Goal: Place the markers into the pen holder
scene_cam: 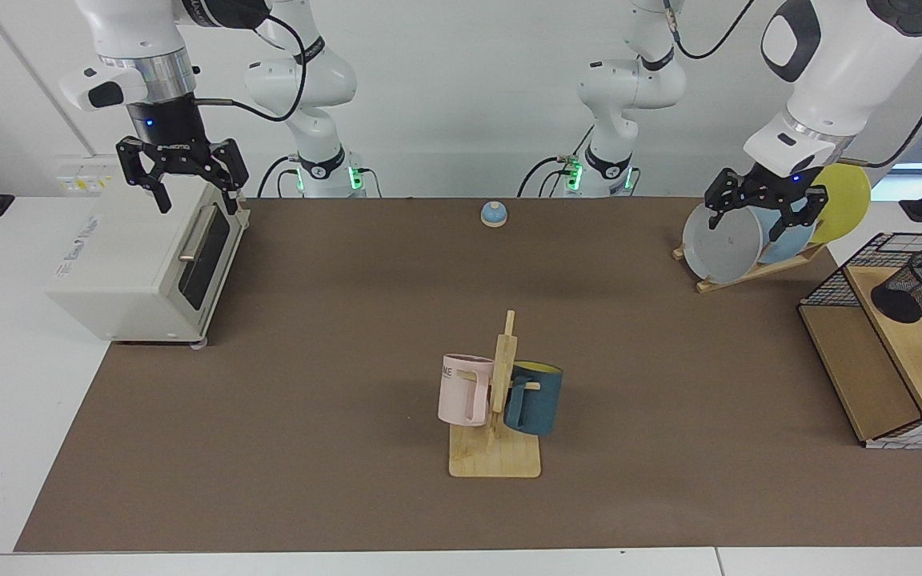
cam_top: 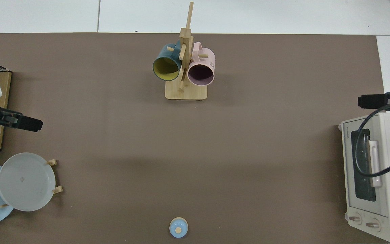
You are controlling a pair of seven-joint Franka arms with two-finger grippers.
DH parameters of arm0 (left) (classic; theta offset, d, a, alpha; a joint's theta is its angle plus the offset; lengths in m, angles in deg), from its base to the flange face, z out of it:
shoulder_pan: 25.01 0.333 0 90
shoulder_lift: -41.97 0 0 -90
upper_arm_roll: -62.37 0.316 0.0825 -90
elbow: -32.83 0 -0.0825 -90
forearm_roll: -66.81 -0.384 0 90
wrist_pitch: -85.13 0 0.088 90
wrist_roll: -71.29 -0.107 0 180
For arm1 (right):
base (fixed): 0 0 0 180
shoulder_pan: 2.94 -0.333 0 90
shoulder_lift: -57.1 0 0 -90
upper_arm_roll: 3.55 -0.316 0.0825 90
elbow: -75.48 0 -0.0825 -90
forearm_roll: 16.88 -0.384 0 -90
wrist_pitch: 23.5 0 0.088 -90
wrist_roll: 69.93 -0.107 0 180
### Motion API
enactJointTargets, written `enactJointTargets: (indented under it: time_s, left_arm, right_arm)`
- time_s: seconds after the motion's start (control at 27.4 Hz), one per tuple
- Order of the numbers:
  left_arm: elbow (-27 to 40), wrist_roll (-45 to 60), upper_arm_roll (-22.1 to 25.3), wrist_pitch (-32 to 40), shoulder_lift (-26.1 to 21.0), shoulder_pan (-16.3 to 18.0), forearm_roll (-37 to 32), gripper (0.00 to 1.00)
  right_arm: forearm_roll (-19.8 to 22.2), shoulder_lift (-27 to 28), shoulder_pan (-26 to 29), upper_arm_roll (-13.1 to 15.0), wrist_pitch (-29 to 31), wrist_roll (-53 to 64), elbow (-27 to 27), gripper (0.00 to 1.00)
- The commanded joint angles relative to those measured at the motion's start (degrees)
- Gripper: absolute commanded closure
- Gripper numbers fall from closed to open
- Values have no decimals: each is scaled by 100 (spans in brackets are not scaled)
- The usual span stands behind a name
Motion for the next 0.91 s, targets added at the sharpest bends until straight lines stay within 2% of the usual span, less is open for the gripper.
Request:
enactJointTargets:
  time_s: [0.0, 0.26, 0.33, 0.47, 0.88]
  left_arm:
    - [424, 53, 84, -201, 308, -102, -102, 0]
    - [432, 968, 39, -60, 352, -111, -58, 0]
    - [423, 1012, 57, -78, 343, -102, -40, 0]
    - [371, 1038, 66, -140, 308, -102, -31, 0]
    - [318, 1249, 83, -122, 264, -58, -93, 0]
  right_arm:
    - [20, -171, 14, -45, -841, 114, 46, 0]
    - [20, -294, 76, -36, -1564, 175, 81, 0]
    - [-24, -295, 67, -45, -1573, 193, 81, 0]
    - [-410, -277, 102, -27, -1556, 184, 81, 0]
    - [-428, -268, 120, -18, -1679, 193, 98, 0]
